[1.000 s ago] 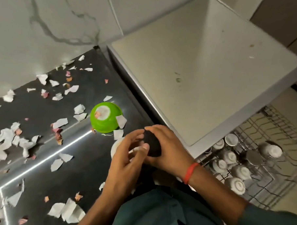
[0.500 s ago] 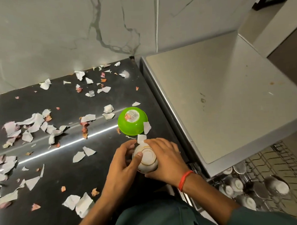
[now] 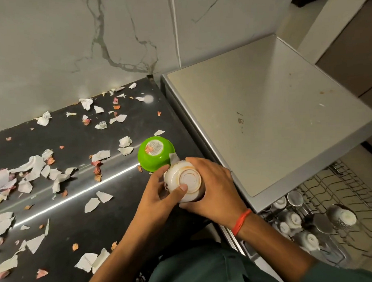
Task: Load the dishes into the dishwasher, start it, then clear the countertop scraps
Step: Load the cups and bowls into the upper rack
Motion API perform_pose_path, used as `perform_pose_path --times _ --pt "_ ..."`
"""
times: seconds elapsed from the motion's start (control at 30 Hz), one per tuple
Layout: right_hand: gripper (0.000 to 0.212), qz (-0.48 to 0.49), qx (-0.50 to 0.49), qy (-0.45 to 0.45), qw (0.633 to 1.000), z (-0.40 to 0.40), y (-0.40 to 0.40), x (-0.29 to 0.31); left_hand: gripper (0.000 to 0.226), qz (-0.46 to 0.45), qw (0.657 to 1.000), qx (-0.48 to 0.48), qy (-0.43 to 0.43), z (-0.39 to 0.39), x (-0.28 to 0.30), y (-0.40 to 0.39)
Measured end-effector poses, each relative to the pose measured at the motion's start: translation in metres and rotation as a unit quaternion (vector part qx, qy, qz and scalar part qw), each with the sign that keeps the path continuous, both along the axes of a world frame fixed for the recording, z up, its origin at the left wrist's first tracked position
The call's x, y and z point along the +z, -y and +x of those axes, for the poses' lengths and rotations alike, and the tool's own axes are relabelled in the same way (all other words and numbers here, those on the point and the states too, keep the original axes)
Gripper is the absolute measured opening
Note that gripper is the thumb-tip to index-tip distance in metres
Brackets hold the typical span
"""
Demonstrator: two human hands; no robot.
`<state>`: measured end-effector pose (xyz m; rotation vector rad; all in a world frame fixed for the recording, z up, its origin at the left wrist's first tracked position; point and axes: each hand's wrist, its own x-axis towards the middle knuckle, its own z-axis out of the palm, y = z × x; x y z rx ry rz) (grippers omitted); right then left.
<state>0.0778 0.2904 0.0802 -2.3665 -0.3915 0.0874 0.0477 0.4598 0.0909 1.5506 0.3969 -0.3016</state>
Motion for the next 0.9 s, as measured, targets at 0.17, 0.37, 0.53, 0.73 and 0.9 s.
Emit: perform_pose_path --times 0.17,0.37,0.53,0.73,0.9 --pt "0.101 0.038 -0.051 0.006 0.998 -0.008 0.037 0.008 0.064 -0.056 0.998 -0.027 -0.005 0.012 0.018 0.037" --pt "0.098 0.064 -0.144 0.023 0.987 -0.028 0.1 0.012 0.051 -0.062 0.995 -0.075 -0.005 0.022 0.03 0.111" --pt "0.087 0.095 -0.233 0.057 0.966 -0.052 0.166 0.006 0.053 -0.045 0.988 -0.149 -0.017 0.023 0.029 0.19" --pt "0.09 0.074 -0.309 0.042 0.947 -0.098 0.251 -0.015 0.063 0.055 0.944 -0.325 -0.012 0.008 0.02 0.276" --pt "0.094 0.065 -0.356 0.023 0.932 -0.127 0.293 -0.031 0.055 0.098 0.91 -0.403 0.009 -0.007 0.012 0.328"
